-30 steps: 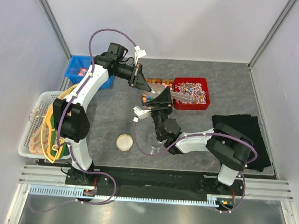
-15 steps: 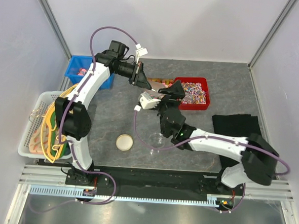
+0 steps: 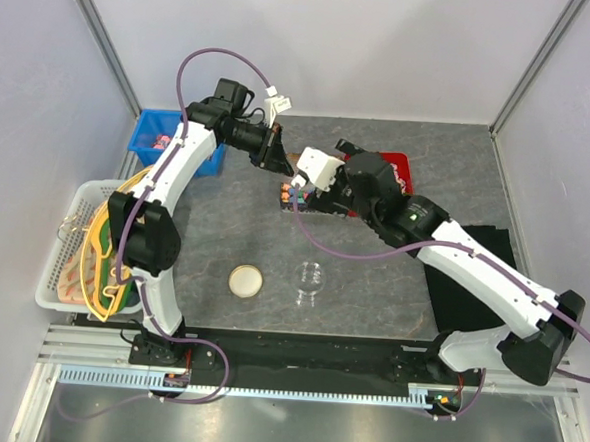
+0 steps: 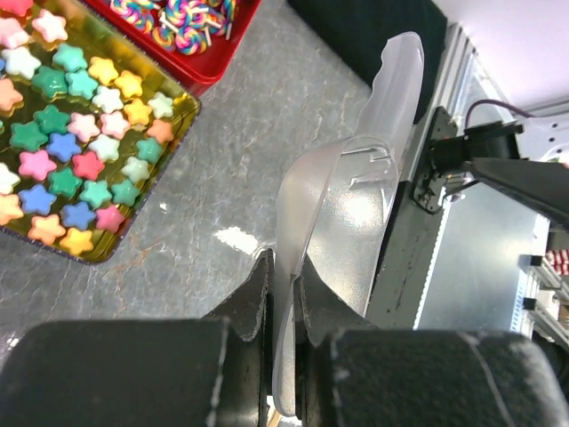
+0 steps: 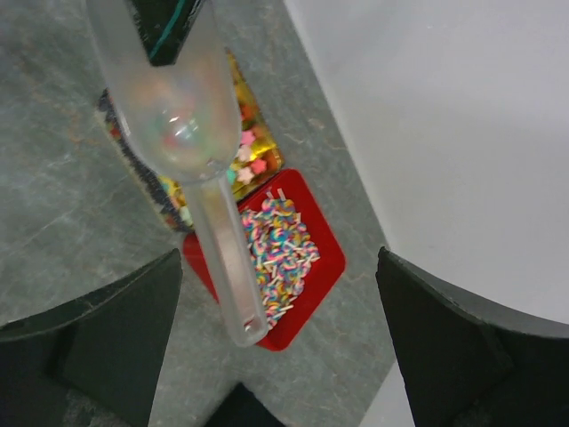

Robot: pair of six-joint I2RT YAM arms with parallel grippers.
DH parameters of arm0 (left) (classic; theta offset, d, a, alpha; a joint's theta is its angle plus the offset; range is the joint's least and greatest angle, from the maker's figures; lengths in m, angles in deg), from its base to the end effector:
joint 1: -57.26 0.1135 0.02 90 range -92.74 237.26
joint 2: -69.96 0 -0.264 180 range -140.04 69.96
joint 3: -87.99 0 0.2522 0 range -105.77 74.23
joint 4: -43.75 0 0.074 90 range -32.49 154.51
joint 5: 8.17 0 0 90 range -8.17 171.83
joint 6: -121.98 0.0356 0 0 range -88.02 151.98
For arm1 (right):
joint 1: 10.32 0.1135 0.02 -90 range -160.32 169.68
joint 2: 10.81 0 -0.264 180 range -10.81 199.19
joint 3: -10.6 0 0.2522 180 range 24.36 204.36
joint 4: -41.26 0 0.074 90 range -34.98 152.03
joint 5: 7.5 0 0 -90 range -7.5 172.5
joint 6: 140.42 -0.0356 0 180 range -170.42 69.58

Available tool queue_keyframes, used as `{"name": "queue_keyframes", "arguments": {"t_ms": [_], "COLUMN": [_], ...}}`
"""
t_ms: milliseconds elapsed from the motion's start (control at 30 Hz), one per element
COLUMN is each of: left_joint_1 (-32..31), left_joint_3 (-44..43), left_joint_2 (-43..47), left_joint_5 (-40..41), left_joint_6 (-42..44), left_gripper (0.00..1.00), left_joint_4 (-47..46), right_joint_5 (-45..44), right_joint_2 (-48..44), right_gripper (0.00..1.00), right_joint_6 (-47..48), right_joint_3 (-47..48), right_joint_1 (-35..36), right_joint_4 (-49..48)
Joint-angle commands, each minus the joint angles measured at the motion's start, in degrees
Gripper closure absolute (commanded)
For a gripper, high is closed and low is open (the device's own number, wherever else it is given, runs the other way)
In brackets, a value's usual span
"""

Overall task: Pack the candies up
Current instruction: Adjust the spatula.

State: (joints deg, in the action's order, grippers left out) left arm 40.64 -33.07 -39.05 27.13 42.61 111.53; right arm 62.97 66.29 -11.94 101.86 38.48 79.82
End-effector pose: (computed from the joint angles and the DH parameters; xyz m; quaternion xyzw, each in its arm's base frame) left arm 0.3806 -0.1439 0.3376 0.3315 0.7930 -0.4521 0.2384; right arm 0.2089 0.2206 0.3881 -0.5052 0.6629 -0.0940 0.5445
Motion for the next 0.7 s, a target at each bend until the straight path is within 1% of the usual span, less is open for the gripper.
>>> {"name": "queue_keyframes", "arguments": {"t_ms": [0,67,100,200,233,300,433,600,667], "left_joint_1": [-0.52,-0.78,-1.04,-1.13,-1.13,-1.13,-1.04,-1.13,-1.04], "left_joint_3": [-0.36,-0.01,0.43,0.78,0.70,-0.18,0.86,1.84,2.01], "left_joint_2": [3.98,6.17,6.96,9.16,9.43,10.04,11.10,9.96,10.48], "left_joint_5": [0.56,0.47,0.73,0.99,1.60,1.35,1.53,-3.04,-3.05], "left_joint_6": [4.74,5.36,5.36,5.28,5.19,7.54,10.72,12.57,13.71], "left_gripper": [0.98,0.98,0.98,0.98,0.98,0.98,0.98,0.98,0.98], "left_joint_4": [2.93,3.46,3.55,3.55,3.64,5.91,7.07,7.24,7.24], "right_joint_5": [13.97,18.79,19.52,26.10,26.82,26.83,26.30,25.51,24.89], "right_joint_2": [-1.51,-1.87,-1.87,-1.78,-1.52,-1.16,-0.20,0.42,1.64], "right_gripper": [0.02,0.02,0.02,0.02,0.02,0.02,0.02,0.02,0.02], "right_joint_6": [-3.50,-3.24,-3.06,-1.48,-1.56,-1.30,-1.39,-1.30,-0.95], "right_joint_3": [1.96,1.61,1.61,1.35,1.17,0.91,0.55,2.04,2.48], "right_joint_1": [-3.26,-5.54,-6.08,-6.78,-6.78,-6.78,-6.78,-6.78,-6.78], "right_joint_4": [9.39,9.31,9.39,11.32,11.50,11.42,10.36,9.05,8.43]}}
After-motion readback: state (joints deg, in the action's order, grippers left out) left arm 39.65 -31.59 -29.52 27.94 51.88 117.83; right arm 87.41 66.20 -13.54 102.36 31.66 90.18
